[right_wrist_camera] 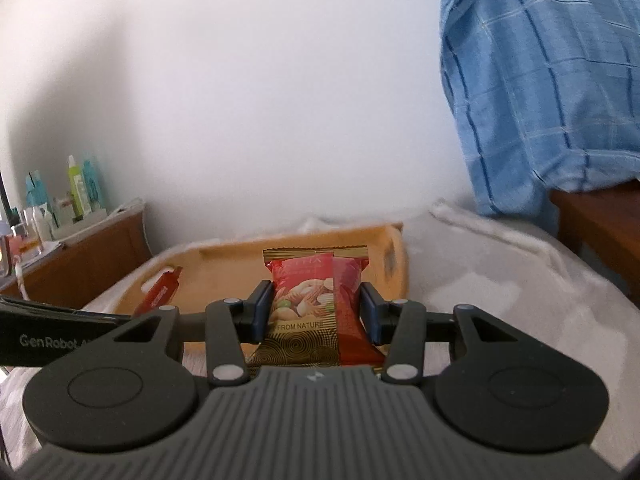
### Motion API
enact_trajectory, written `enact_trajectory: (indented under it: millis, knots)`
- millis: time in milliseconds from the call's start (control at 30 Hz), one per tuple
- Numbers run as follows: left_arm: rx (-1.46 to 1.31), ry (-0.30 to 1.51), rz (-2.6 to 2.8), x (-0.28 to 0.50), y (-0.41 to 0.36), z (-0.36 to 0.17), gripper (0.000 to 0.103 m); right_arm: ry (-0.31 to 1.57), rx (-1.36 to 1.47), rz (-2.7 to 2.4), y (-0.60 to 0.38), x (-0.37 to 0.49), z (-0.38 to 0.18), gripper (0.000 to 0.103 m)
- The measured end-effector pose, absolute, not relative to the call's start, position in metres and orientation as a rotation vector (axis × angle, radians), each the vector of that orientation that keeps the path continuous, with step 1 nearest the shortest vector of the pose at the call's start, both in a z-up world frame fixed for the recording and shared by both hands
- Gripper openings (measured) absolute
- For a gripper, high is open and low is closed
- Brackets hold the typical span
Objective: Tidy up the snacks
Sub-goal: 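Carry both snacks over the wooden tray and lower them onto it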
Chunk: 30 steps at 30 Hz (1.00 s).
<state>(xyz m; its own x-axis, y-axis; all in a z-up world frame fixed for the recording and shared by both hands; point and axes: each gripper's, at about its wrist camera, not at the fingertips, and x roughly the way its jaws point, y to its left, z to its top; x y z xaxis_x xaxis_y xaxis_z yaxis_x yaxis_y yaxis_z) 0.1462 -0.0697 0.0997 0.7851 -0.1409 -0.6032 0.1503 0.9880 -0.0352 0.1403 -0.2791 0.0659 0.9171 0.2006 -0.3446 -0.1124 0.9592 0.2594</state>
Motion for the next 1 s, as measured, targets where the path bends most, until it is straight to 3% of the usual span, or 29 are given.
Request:
enact_trajectory:
  millis: [433, 1000]
  knots:
    - [-0.021, 0.69, -0.119, 0.259, -0.087, 0.078, 0.024, 0.513, 0.31, 0.151, -0.286, 0.237, 0.028, 0.05]
    - [0.048, 0.752, -0.094, 0.271, -0.101, 0.046, 0.024, 0.61, 0.28, 0.127, -0.282, 0.254, 0.015, 0.05]
